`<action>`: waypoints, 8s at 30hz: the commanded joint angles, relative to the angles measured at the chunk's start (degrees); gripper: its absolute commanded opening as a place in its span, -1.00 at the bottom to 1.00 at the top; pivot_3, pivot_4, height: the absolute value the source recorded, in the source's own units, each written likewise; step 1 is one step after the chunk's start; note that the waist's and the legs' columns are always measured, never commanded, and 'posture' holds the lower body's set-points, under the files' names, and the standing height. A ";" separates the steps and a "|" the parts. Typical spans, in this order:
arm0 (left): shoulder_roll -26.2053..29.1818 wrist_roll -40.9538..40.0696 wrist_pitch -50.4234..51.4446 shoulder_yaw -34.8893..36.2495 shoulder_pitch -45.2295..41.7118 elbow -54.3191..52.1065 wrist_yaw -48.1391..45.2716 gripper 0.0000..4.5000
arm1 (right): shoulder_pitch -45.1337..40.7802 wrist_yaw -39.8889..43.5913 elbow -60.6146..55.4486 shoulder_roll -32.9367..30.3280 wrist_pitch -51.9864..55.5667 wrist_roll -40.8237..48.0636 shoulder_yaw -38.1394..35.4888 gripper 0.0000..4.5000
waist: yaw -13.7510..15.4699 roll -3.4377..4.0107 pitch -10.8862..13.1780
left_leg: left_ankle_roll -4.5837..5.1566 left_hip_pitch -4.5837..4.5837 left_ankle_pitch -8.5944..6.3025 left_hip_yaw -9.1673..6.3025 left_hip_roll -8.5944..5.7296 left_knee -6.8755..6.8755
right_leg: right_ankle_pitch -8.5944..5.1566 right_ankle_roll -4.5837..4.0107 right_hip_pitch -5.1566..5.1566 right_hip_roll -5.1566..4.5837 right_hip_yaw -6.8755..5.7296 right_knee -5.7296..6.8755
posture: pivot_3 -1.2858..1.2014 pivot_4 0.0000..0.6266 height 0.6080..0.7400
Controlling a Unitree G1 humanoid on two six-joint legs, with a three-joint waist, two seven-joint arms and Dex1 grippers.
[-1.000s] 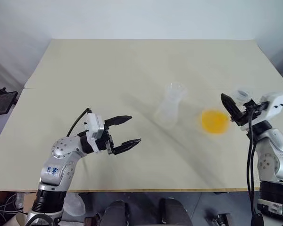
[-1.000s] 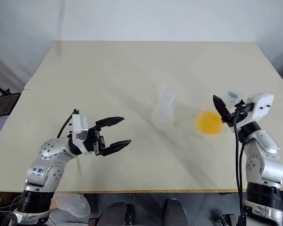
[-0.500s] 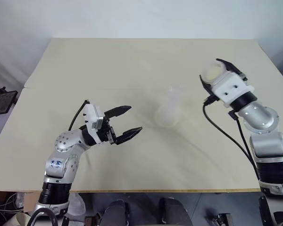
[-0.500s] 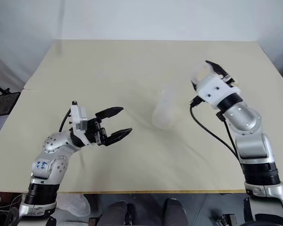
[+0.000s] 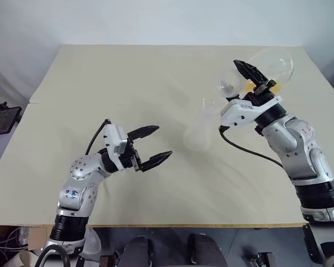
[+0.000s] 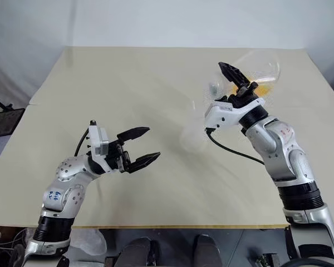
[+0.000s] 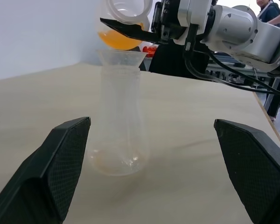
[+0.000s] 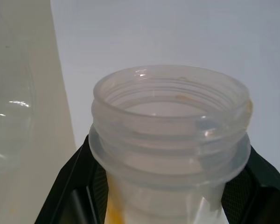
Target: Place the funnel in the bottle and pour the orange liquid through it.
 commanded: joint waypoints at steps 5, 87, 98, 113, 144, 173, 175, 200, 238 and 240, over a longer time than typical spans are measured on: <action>-0.06 0.40 -1.10 -0.04 -0.68 -1.02 0.57 1.00 | -2.10 -2.07 0.13 -0.34 0.26 -2.61 -0.64 0.13 | -0.36 0.00 0.00 | 0.00 0.00 0.00 -0.01 0.00 -0.01 | 0.00 0.00 0.00 0.00 0.00 0.00 | 0.03 -0.52 1.00; -1.31 1.59 -2.81 0.04 0.01 -1.92 2.79 1.00 | -4.40 -10.00 4.14 -2.25 -4.81 -17.75 2.87 0.13 | -1.15 0.00 0.00 | -0.01 0.02 0.01 -0.02 0.07 -0.10 | 0.00 0.00 0.00 -0.03 -0.01 -0.02 | 0.03 -0.52 1.00; -1.31 1.53 -2.65 0.09 0.30 -2.33 3.04 1.00 | -4.35 -10.90 3.82 -1.87 -4.69 -18.77 3.02 0.13 | -1.15 0.00 0.00 | -0.01 0.02 0.01 -0.02 0.07 -0.09 | 0.00 0.00 0.00 -0.03 -0.01 -0.01 | 0.03 -0.52 1.00; -1.83 0.95 -3.16 0.30 0.25 -2.27 3.05 1.00 | -4.27 -11.96 3.60 -2.49 -5.37 -19.38 2.86 0.13 | -1.15 0.00 0.00 | -0.01 0.02 0.01 -0.02 0.07 -0.10 | 0.00 0.00 0.00 -0.03 -0.01 -0.01 | 0.03 -0.52 1.00; -3.75 2.08 -4.59 -0.54 -0.06 -1.36 3.60 1.00 | -4.80 -14.08 4.56 -4.30 -7.47 -21.27 3.20 0.13 | -1.15 0.00 0.00 | -0.01 0.01 0.01 -0.02 0.07 -0.10 | 0.00 0.00 0.00 -0.02 -0.01 -0.02 | 0.03 -0.52 1.00; -3.94 2.64 -5.41 -1.63 0.35 -1.35 4.44 1.00 | -4.87 -15.35 5.15 -5.49 -8.63 -21.37 3.02 0.13 | -1.16 0.00 0.00 | -0.01 0.01 0.01 -0.02 0.09 -0.10 | 0.00 0.00 0.00 -0.03 -0.01 -0.03 | 0.03 -0.52 1.00; -4.09 2.71 -5.50 -1.76 0.29 -1.32 4.56 1.00 | -4.81 -15.55 5.15 -5.78 -8.77 -21.47 3.05 0.13 | -1.17 0.00 0.00 | -0.01 0.02 0.01 -0.02 0.09 -0.10 | 0.00 0.00 0.00 -0.03 -0.01 -0.03 | 0.03 -0.52 1.00; -4.81 2.96 -6.48 -1.80 0.69 -0.97 4.90 1.00 | -4.57 -17.63 5.71 -5.44 -7.60 -23.00 3.88 0.13 | -1.15 0.00 0.00 | -0.01 0.01 0.01 -0.01 0.10 -0.10 | 0.00 0.00 0.00 -0.03 -0.01 -0.03 | 0.03 -0.52 1.00; -3.31 1.65 -4.57 -1.88 0.77 -0.65 2.81 1.00 | 16.58 17.13 -13.60 10.38 48.02 70.24 -40.53 0.13 | 0.44 0.01 0.00 | 0.06 0.08 0.02 0.07 -0.04 -0.20 | 0.04 0.08 0.05 -0.04 0.09 -0.09 | 0.03 -0.52 1.00; -3.24 1.66 -4.51 -1.84 0.75 -0.71 2.76 1.00 | 17.90 17.11 -13.61 10.98 47.02 69.49 -38.53 0.13 | 0.46 0.01 0.00 | 0.06 0.10 0.02 0.07 -0.04 -0.20 | 0.04 0.07 0.05 -0.01 0.08 -0.08 | 0.03 -0.52 1.00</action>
